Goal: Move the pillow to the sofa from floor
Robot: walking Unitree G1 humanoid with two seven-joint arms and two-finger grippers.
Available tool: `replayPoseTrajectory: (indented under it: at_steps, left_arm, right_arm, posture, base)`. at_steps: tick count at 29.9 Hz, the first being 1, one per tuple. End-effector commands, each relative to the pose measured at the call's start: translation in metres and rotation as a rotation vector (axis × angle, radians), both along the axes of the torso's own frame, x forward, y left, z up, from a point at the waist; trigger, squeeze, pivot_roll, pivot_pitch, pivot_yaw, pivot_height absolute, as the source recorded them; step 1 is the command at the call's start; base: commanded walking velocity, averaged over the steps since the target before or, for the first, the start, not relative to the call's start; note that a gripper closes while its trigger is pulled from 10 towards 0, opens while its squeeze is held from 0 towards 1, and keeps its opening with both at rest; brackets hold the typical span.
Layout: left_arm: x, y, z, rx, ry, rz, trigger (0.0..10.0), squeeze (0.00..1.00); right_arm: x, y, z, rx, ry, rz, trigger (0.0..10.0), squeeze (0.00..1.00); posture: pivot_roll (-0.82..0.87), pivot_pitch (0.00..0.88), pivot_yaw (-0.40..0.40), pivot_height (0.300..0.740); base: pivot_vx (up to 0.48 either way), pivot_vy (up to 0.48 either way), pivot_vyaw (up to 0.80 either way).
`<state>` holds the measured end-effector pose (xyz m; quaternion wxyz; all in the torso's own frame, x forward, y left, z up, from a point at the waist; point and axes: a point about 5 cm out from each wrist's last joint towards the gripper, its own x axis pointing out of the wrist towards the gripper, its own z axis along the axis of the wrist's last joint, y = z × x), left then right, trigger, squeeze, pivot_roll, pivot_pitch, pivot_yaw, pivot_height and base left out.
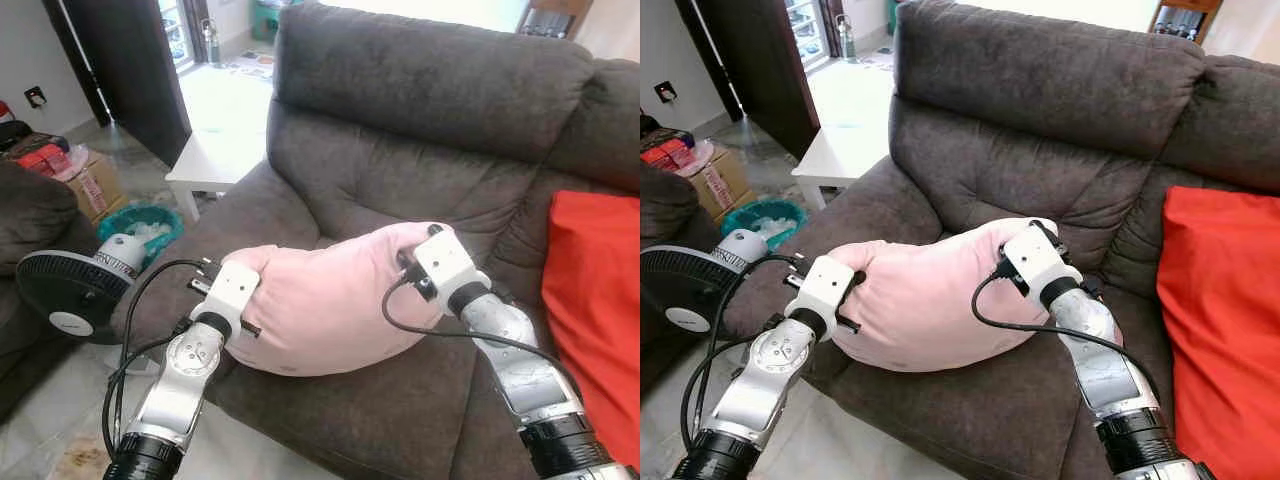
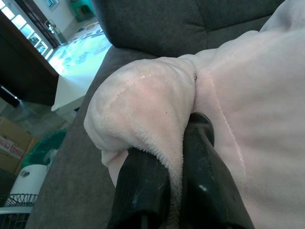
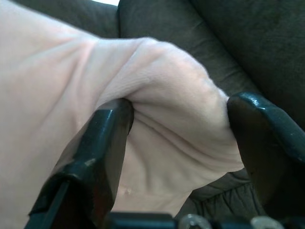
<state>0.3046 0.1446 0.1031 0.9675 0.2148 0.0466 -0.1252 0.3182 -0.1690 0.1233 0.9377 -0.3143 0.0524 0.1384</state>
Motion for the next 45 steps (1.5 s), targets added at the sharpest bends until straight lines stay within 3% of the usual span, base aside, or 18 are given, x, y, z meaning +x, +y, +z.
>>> replayPoseTrajectory:
  at_steps: [1,5,15,18,20,25,27,29,34,37,40,45]
  left_arm:
    - [0.001,0.001,0.002,0.014,-0.012,0.003,10.0,0.00]
    - [0.001,0.005,0.000,0.013,-0.020,0.050,10.0,0.00]
    - [0.002,0.022,-0.011,0.036,0.034,0.160,10.0,0.00]
    - [-0.001,0.027,-0.019,0.060,0.079,0.200,10.0,0.00]
    - [-0.001,0.028,-0.020,0.062,0.084,0.209,10.0,0.00]
    - [-0.001,0.046,-0.022,0.068,0.080,0.360,10.0,0.00]
    - [-0.002,0.066,-0.021,-0.025,0.067,0.529,10.0,0.00]
    - [-0.003,0.075,-0.020,-0.083,0.064,0.605,10.0,0.00]
    - [-0.008,0.100,-0.011,-0.120,-0.010,0.788,10.0,0.00]
    - [-0.014,0.116,-0.010,-0.210,-0.044,0.939,10.0,0.00]
    - [-0.013,0.114,-0.012,-0.304,-0.039,0.939,10.0,0.00]
    - [0.001,0.080,-0.010,-0.402,-0.020,0.721,10.0,0.00]
  right_arm:
    - [0.001,0.003,-0.003,-0.022,0.013,0.017,10.0,0.00]
    - [0.000,-0.003,-0.009,-0.071,0.017,-0.029,10.0,0.00]
    - [0.004,-0.030,-0.004,-0.060,-0.034,-0.211,10.0,0.00]
    - [0.008,-0.042,0.015,0.012,-0.153,-0.335,10.0,0.00]
    - [0.009,-0.044,0.017,0.025,-0.165,-0.350,10.0,0.00]
    - [0.008,-0.046,0.010,0.096,-0.131,-0.391,10.0,0.00]
    - [0.005,-0.042,-0.002,0.114,-0.092,-0.378,10.0,0.00]
    - [0.003,-0.039,-0.007,0.127,-0.074,-0.377,10.0,0.00]
    - [-0.001,-0.036,-0.022,0.148,-0.032,-0.382,10.0,0.00]
    - [-0.005,-0.035,-0.037,0.178,0.015,-0.398,10.0,0.00]
    - [-0.009,-0.036,-0.047,0.178,0.044,-0.405,10.0,0.00]
    - [-0.016,-0.039,-0.065,0.197,0.097,-0.435,10.0,0.00]
  posture:
    - [0.15,0.055,-0.042,0.740]
    - [0.15,0.058,-0.042,0.740]
    - [0.15,0.060,-0.044,0.740]
    - [0.15,0.061,-0.044,0.740]
    - [0.15,0.059,-0.043,0.740]
    - [0.15,0.058,-0.045,0.740]
    - [0.15,0.058,-0.044,0.740]
    - [0.15,0.057,-0.044,0.740]
    - [0.15,0.056,-0.043,0.740]
    - [0.14,0.054,-0.045,0.740]
    - [0.15,0.054,-0.046,0.740]
    - [0.14,0.049,-0.046,0.740]
  base:
    - [0.000,0.000,0.00]
    - [0.000,0.000,0.00]
    - [0.000,0.000,0.00]
    - [0.000,0.000,0.00]
    - [0.000,0.000,0.00]
    - [0.000,0.000,0.00]
    - [0.000,0.000,0.00]
    - [0.000,0.000,0.00]
    - [0.000,0.000,0.00]
    - [0.000,0.000,0.00]
    - [0.000,0.000,0.00]
    - [0.000,0.000,0.00]
